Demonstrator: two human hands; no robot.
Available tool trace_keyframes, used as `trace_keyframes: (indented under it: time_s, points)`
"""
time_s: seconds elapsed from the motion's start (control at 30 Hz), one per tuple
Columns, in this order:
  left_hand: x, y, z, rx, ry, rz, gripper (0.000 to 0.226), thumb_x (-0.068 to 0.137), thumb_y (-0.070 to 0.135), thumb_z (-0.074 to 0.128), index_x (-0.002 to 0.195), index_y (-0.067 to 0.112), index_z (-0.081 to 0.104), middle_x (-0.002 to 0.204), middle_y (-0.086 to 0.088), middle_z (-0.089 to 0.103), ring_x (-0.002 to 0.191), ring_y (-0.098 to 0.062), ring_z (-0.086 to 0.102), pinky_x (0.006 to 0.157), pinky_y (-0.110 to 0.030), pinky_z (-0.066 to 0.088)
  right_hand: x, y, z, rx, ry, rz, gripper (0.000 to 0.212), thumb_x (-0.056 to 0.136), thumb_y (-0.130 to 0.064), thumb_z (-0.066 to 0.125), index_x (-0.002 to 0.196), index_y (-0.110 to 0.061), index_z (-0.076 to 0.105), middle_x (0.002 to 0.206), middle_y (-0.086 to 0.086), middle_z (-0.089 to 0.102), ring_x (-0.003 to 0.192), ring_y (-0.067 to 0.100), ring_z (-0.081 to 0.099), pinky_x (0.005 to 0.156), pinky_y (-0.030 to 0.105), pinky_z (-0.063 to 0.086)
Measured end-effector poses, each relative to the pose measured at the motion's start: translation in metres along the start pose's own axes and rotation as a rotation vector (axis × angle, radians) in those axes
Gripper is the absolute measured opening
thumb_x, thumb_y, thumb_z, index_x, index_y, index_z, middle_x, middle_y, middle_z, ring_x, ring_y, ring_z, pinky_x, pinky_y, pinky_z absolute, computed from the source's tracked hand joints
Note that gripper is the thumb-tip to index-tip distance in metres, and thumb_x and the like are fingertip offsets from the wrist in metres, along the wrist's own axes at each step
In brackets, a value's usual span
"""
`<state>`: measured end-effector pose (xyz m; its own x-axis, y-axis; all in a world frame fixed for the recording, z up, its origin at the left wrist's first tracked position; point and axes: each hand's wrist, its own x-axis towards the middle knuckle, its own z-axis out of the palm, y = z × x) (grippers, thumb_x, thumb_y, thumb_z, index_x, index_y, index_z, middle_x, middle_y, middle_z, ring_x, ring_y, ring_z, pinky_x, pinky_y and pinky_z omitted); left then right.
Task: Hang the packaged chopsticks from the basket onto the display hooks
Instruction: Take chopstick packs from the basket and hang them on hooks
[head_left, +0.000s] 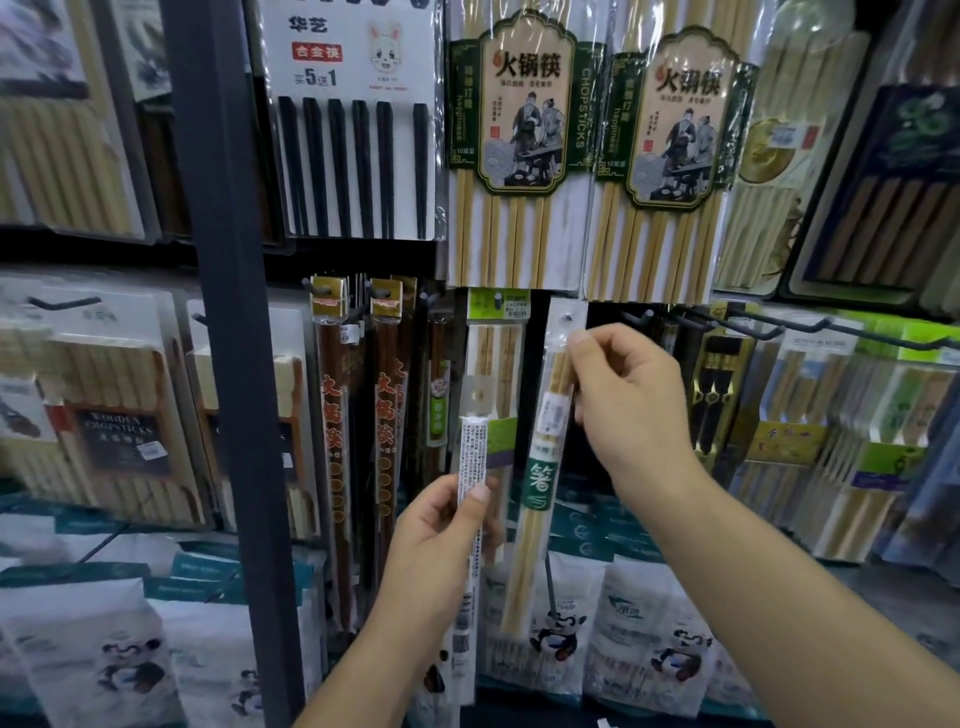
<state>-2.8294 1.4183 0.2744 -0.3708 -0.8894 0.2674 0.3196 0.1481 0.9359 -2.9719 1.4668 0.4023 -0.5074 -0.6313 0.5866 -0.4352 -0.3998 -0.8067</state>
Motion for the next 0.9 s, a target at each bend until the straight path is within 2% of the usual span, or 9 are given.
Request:
trace_keyframes:
  time_s: [0.1,0.27,0.47,0.63,0.7,0.8,0.9]
  points:
    - [-0.001,0.002,0.001,-0.01,-0.02,0.007,0.02,0.101,0.031,0.059,0.09,0.03,0.075,0.072,-0.001,0.063,0.073,-0.02,0.067,0.085,-0.048,0.058,0.01,-0.003,-0.003,-0.001,0.037,0.035,0.027,0.102,-0.026,0.058,0.08,-0.013,0.068,0.068,0.002,0.057,0.06,0.012,0.047,0.057,0.031,0.042]
    - [-0.002,0.002,0.001,-0.003,-0.04,-0.01,0.017,0.101,0.03,0.059,0.095,0.026,0.074,0.069,0.002,0.061,0.072,-0.019,0.066,0.089,-0.051,0.059,0.015,0.003,-0.003,-0.068,0.061,0.057,0.031,0.101,-0.029,0.058,0.08,-0.008,0.067,0.064,-0.001,0.055,0.058,0.011,0.045,0.06,0.031,0.041]
    - [-0.001,0.001,0.003,-0.005,-0.033,-0.014,0.017,0.101,0.026,0.062,0.098,0.031,0.078,0.075,-0.001,0.064,0.072,-0.019,0.066,0.076,-0.036,0.062,0.017,0.003,-0.003,-0.057,0.07,0.064,0.031,0.101,-0.028,0.059,0.081,-0.006,0.067,0.065,-0.001,0.054,0.059,0.011,0.045,0.062,0.031,0.041]
    - [-0.002,0.001,0.003,0.022,-0.047,0.0,0.014,0.099,0.03,0.063,0.097,0.025,0.076,0.08,-0.006,0.067,0.073,-0.019,0.067,0.084,-0.045,0.062,0.02,0.001,-0.002,-0.05,0.059,0.057,0.03,0.1,-0.027,0.059,0.078,-0.009,0.068,0.065,-0.003,0.057,0.06,0.01,0.048,0.061,0.031,0.043]
    - [-0.003,0.001,0.003,0.014,-0.049,0.0,0.015,0.095,0.035,0.064,0.097,0.024,0.075,0.079,-0.006,0.067,0.073,-0.019,0.067,0.084,-0.043,0.062,0.02,0.003,-0.002,-0.067,0.056,0.063,0.031,0.1,-0.027,0.059,0.077,-0.008,0.067,0.066,0.0,0.058,0.06,0.011,0.047,0.062,0.032,0.044]
    - [-0.003,0.001,0.004,-0.001,-0.05,0.0,0.02,0.086,0.043,0.066,0.095,0.028,0.076,0.073,-0.003,0.064,0.072,-0.018,0.066,0.077,-0.033,0.061,0.02,0.008,-0.002,-0.105,0.068,0.074,0.034,0.1,-0.031,0.06,0.076,-0.008,0.066,0.063,-0.003,0.056,0.057,0.008,0.047,0.065,0.033,0.047]
    - [-0.002,0.0,0.002,0.024,-0.054,0.011,0.019,0.089,0.044,0.066,0.096,0.028,0.075,0.074,-0.004,0.065,0.074,-0.019,0.067,0.079,-0.036,0.061,0.018,0.012,-0.005,-0.133,0.094,0.077,0.038,0.099,-0.039,0.061,0.075,-0.009,0.065,0.058,-0.009,0.052,0.055,0.006,0.046,0.064,0.03,0.048]
